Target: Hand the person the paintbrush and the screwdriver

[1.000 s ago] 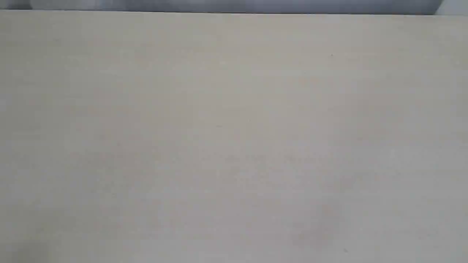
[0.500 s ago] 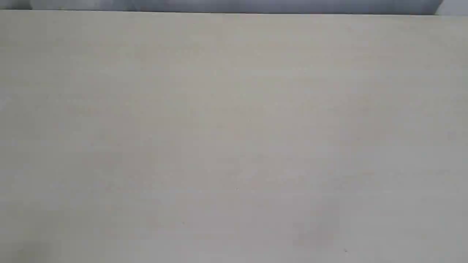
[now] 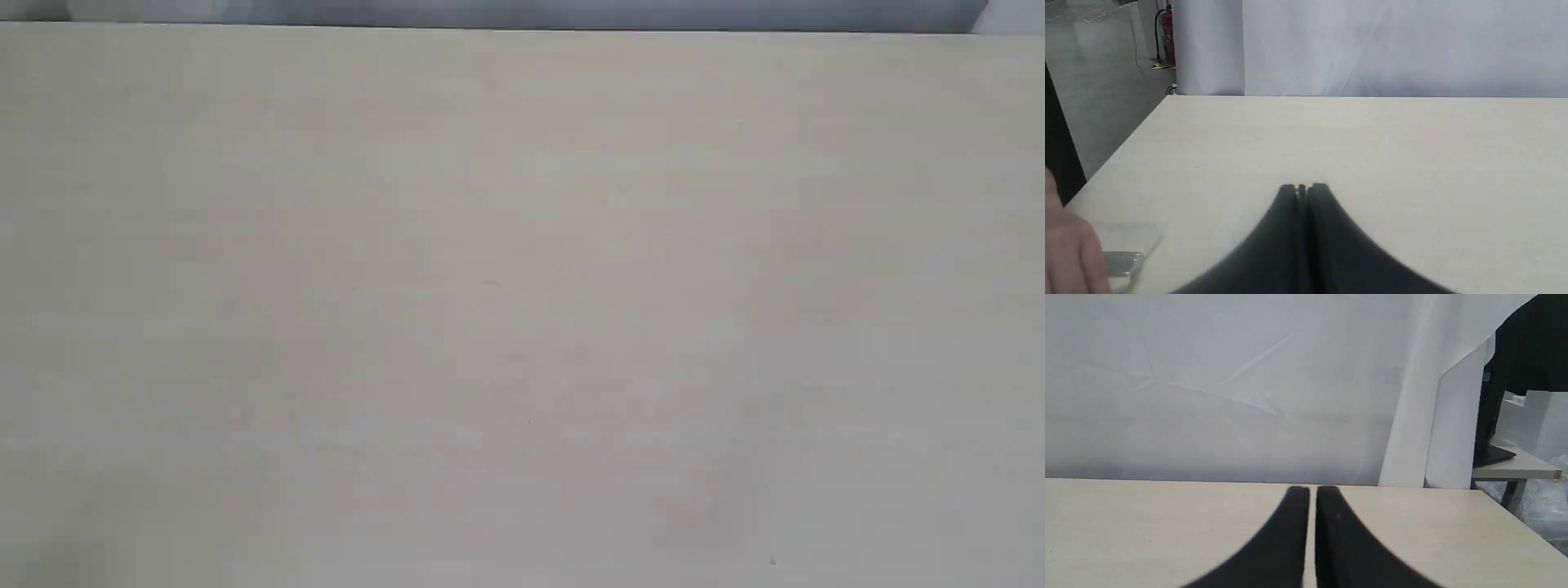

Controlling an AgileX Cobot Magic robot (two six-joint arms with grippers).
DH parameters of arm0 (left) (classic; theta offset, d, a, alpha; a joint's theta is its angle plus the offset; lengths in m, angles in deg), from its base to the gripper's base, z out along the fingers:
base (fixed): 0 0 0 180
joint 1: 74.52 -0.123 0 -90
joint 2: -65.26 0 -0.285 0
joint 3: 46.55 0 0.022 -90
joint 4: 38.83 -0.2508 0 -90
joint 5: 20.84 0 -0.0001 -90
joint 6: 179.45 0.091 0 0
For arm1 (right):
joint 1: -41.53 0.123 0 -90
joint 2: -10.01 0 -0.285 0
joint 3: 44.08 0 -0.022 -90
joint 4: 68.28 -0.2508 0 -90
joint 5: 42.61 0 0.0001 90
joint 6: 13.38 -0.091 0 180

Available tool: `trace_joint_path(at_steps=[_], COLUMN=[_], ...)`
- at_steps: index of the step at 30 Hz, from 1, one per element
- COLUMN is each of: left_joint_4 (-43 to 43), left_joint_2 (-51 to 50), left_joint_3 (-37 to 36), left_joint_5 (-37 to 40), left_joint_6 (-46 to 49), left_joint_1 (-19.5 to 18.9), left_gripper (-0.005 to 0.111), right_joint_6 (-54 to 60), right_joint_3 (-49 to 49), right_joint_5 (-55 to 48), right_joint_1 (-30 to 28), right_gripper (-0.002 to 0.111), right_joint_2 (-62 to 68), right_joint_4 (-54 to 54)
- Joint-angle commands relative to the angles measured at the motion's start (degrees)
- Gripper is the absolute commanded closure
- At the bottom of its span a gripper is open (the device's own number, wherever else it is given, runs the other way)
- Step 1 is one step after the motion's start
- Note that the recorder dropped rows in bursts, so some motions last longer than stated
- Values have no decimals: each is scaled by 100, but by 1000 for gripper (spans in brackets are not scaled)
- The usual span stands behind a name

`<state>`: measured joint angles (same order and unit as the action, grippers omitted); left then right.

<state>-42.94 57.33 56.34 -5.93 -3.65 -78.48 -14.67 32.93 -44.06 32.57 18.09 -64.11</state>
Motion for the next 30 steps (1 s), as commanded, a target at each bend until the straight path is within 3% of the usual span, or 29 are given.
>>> trace_joint_path(at_steps=[1,19,25,30], left_joint_4=[24,9,9,9], left_joint_2=[14,14,14,14], left_joint_3=[-12,-12,-12,-12], left_joint_5=[-59,-72,-72,-72], left_joint_6=[-12,-12,-12,-12], left_joint_1=[32,32,32,32], left_gripper=[107,107,107,107], right_joint_6=[38,38,129,129], right_joint_3=[20,20,20,20], right_joint_5=[-14,-138,-161,-171], right_joint_1=[-25,-16,534,306], right_gripper=[104,104,104,104], right_joint_2=[-29,-29,-29,-29], right_joint_4=[-31,-417,-333,-333])
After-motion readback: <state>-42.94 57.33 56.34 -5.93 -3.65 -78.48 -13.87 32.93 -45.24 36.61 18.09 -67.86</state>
